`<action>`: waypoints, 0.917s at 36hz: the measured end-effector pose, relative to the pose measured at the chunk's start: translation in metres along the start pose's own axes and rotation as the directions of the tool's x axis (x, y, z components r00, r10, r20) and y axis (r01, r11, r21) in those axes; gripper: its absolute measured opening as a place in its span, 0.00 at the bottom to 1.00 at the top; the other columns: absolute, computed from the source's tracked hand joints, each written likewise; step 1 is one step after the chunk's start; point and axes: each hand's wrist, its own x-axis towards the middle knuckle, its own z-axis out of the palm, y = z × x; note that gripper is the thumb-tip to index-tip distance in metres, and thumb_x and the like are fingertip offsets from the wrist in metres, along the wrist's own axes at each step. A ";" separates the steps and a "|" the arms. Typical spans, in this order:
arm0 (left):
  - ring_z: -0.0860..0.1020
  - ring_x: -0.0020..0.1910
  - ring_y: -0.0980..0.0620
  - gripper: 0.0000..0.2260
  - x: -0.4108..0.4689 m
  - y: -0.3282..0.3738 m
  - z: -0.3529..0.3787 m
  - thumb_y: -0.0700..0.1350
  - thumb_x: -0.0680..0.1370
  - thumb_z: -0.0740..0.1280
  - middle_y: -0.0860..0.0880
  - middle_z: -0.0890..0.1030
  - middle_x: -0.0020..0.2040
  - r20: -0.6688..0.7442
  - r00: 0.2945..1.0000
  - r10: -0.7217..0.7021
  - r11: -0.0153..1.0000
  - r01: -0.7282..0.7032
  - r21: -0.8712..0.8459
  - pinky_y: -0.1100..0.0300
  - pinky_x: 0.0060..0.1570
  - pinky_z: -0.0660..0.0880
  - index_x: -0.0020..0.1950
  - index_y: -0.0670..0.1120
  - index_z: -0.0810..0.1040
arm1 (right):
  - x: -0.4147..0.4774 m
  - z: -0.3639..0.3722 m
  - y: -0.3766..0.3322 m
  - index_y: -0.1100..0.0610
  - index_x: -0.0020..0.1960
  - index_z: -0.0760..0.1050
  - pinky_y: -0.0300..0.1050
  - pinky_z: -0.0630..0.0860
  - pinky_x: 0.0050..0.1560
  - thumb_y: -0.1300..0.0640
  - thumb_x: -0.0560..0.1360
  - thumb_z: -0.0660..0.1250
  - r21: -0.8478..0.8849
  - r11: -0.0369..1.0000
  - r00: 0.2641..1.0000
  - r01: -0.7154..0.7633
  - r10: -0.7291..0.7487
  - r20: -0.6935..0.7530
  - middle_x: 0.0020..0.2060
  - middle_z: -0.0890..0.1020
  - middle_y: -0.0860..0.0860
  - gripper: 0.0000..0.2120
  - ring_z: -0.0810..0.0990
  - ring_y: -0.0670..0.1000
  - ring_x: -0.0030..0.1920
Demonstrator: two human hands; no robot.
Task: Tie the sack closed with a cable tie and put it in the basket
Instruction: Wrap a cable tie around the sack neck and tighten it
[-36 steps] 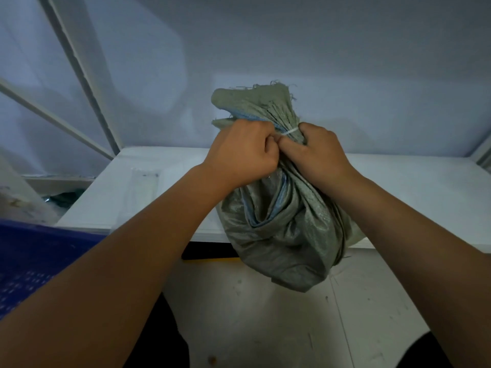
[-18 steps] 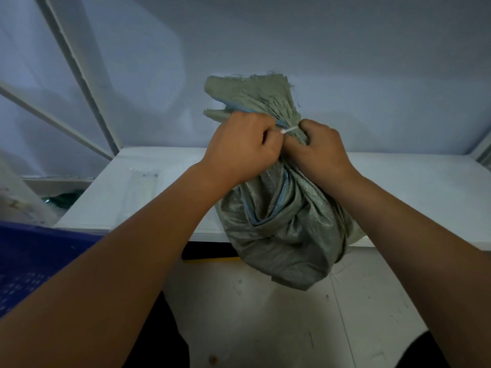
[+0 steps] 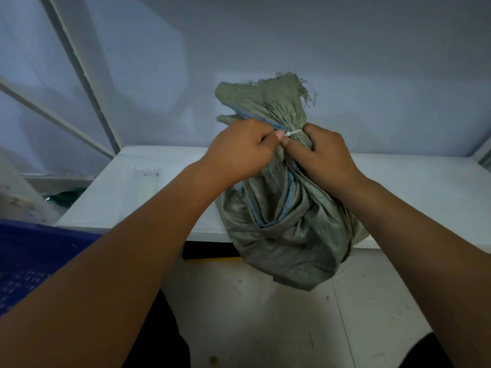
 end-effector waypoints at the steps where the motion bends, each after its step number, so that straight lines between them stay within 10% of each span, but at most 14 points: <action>1: 0.73 0.31 0.47 0.18 0.000 0.001 0.000 0.46 0.84 0.60 0.44 0.75 0.31 0.022 1.000 0.000 1.000 0.000 -0.014 0.50 0.35 0.67 0.40 0.37 0.77 | 0.000 0.000 0.003 0.51 0.52 0.80 0.45 0.74 0.41 0.34 0.74 0.60 -0.030 0.999 1.000 0.010 -0.010 0.004 0.40 0.82 0.45 0.22 0.82 0.51 0.44; 9: 0.67 0.28 0.59 0.12 0.001 0.009 0.003 0.42 0.84 0.60 0.52 0.71 0.31 0.064 0.994 -0.089 0.989 0.096 -0.116 0.67 0.26 0.61 0.50 0.38 0.81 | 0.003 0.003 0.006 0.55 0.40 0.72 0.52 0.74 0.38 0.31 0.75 0.52 -0.184 0.982 0.998 0.039 -0.049 -0.049 0.34 0.80 0.54 0.28 0.79 0.57 0.38; 33: 0.67 0.24 0.58 0.16 -0.002 0.018 0.000 0.45 0.79 0.66 0.52 0.69 0.26 -0.182 0.983 0.001 0.987 -0.030 -0.158 0.67 0.25 0.62 0.34 0.39 0.74 | 0.005 0.000 -0.002 0.56 0.35 0.67 0.39 0.60 0.30 0.38 0.77 0.56 -0.086 0.990 0.983 0.114 -0.125 -0.133 0.25 0.68 0.44 0.22 0.68 0.48 0.29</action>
